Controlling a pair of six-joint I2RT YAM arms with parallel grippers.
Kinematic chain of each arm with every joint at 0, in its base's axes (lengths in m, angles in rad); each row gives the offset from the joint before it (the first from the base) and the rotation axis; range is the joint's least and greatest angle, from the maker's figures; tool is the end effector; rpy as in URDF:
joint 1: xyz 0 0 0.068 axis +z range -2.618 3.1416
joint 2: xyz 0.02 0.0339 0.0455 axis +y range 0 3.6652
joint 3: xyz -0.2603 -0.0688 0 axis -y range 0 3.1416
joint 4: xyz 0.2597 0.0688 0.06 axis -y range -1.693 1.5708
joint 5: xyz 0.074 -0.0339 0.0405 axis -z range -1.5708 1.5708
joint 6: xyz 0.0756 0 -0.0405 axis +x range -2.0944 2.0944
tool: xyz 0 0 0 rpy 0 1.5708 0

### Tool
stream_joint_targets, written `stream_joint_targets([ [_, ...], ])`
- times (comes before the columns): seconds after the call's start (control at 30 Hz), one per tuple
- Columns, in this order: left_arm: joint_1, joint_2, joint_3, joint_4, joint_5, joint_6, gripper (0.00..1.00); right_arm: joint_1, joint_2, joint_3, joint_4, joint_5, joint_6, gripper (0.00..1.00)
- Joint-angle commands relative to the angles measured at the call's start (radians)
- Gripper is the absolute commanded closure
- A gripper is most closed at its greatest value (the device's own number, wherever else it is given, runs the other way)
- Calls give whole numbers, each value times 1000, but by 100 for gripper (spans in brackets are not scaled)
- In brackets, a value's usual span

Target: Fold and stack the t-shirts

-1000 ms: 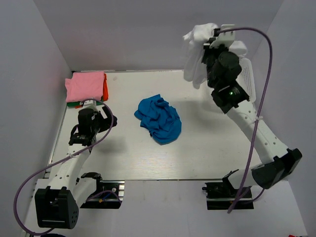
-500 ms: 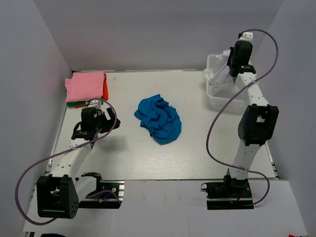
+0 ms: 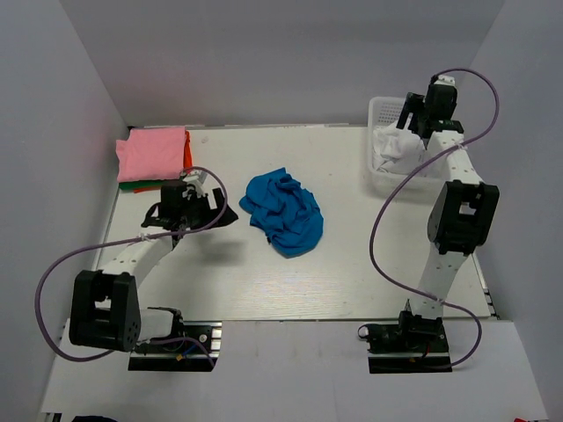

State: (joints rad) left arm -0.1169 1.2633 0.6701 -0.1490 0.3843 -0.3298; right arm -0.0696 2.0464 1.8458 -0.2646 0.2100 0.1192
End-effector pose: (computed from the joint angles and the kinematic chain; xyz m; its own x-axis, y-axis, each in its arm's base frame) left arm 0.2909 -0.0627 0.1688 -0.7590 -0.2132 -0.6152 0.1445 0.8662 -0.4784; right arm 0.5355 -0.0531 0.2856 -0.4142 0.1455 -0.8985 0.3053 0.9522 0.0134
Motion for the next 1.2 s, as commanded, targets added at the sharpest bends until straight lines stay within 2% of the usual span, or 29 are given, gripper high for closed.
stream_joint_targets([
  [0.0,-73,37,63,75,70,-17,0,39,-257,-81,54,-176,-23,10],
  [0.03,-92,59,75,89,55,-17,0,47,-288,-174,71,-245,-7,10],
  [0.1,-143,142,124,89,28,-17,0,105,-400,-226,99,-279,8,10],
  [0.17,-177,206,161,74,13,-17,2,151,-489,-343,152,-353,54,10],
  [0.3,-257,304,184,54,-85,-26,15,252,-571,-567,251,-420,152,10],
  [0.33,-268,304,184,54,-110,-26,17,317,-575,-591,251,-402,160,10],
  [0.47,-310,361,203,22,-241,-35,27,451,-610,-669,217,-295,165,10],
  [0.63,-342,451,232,37,-297,-66,42,565,-670,-805,251,-223,214,10],
  [0.7,-352,468,252,28,-320,-66,48,585,-669,-813,248,-215,215,10],
  [0.73,-352,500,270,28,-320,-66,55,605,-667,-821,217,-168,217,10],
  [0.8,-362,525,281,28,-332,-66,62,629,-657,-823,190,-95,212,10],
  [0.83,-362,538,281,28,-343,-66,72,643,-651,-823,138,-75,214,10],
  [0.97,-362,538,281,37,-370,-86,100,672,-608,-832,71,3,232,12],
  [1.1,-362,466,244,51,-383,-95,100,705,-511,-832,18,45,266,21],
  [1.17,-362,406,209,84,-383,-106,100,711,-468,-813,16,64,283,21],
])
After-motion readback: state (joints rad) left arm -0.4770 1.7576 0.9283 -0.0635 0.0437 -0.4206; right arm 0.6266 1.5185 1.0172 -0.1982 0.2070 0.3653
